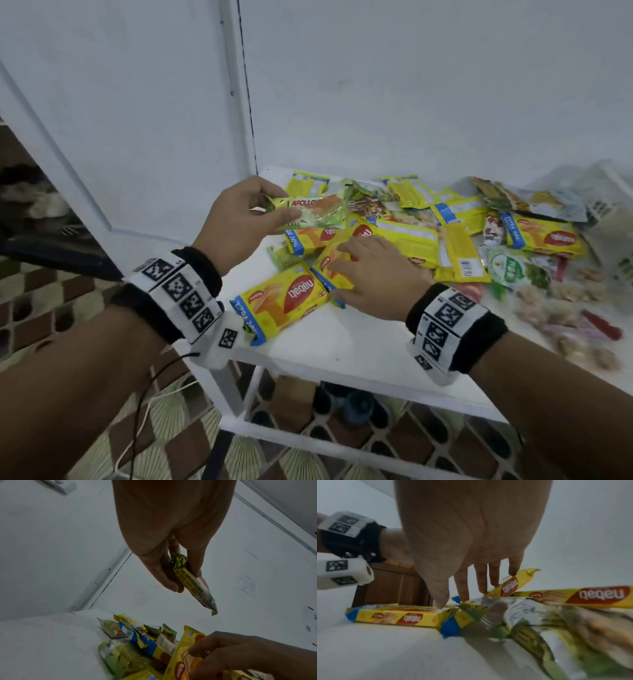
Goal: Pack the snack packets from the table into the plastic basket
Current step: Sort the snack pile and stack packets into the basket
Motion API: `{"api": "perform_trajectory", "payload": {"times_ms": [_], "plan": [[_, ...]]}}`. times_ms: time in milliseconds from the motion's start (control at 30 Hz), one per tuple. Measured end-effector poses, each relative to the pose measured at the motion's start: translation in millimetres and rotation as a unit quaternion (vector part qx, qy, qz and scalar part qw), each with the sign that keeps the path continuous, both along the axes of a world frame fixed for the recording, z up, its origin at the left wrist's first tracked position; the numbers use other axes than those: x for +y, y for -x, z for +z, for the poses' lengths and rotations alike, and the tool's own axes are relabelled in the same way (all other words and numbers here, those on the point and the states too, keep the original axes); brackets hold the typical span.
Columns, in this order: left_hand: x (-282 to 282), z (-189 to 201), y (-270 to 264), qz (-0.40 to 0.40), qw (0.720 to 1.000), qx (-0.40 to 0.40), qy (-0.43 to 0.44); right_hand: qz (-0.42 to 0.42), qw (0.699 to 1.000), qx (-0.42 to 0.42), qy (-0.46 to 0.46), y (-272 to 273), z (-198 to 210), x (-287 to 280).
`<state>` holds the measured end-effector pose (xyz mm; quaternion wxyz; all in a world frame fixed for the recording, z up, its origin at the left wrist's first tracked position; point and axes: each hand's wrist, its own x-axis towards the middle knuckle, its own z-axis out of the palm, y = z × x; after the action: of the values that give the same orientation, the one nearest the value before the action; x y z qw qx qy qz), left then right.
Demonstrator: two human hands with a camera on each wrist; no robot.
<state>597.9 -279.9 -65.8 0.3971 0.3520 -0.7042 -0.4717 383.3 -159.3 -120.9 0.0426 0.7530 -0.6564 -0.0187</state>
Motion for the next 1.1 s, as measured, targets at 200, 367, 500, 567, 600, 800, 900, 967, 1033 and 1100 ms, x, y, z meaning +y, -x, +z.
{"api": "perform_trajectory", "payload": {"times_ms": [200, 367, 500, 567, 600, 800, 900, 967, 1033, 1100], "plan": [[-7, -8, 5, -0.037, 0.999, -0.001, -0.009, -0.057, 0.998, 0.022, -0.011, 17, -3, 8], [-11, -5, 13, -0.051, 0.999, -0.003, -0.006, -0.012, 0.998, -0.039, 0.055, 29, 2, 21], [-9, -5, 26, -0.070, 0.997, -0.004, -0.009, 0.002, 0.997, -0.069, 0.039, 40, 13, 29], [-7, -4, 34, -0.077, 0.997, -0.006, -0.007, -0.007, 0.998, -0.065, -0.018, 47, 16, 30], [-5, -3, 38, -0.080, 0.997, -0.008, -0.006, -0.012, 0.998, -0.058, -0.037, 50, 16, 30], [-7, -2, 57, -0.098, 0.995, -0.010, -0.004, -0.018, 0.998, -0.048, -0.043, 64, 7, 31], [-8, -2, 62, -0.098, 0.995, -0.009, -0.004, -0.013, 0.998, -0.063, -0.006, 66, 8, 34], [-10, -2, 64, -0.093, 0.996, -0.013, -0.002, -0.021, 0.995, -0.086, 0.036, 68, 13, 36], [-10, -2, 66, -0.088, 0.996, -0.016, 0.001, -0.045, 0.986, -0.131, 0.098, 72, 20, 39], [-10, -1, 67, -0.082, 0.997, -0.011, 0.000, -0.073, 0.966, -0.190, 0.160, 78, 25, 44]]}}
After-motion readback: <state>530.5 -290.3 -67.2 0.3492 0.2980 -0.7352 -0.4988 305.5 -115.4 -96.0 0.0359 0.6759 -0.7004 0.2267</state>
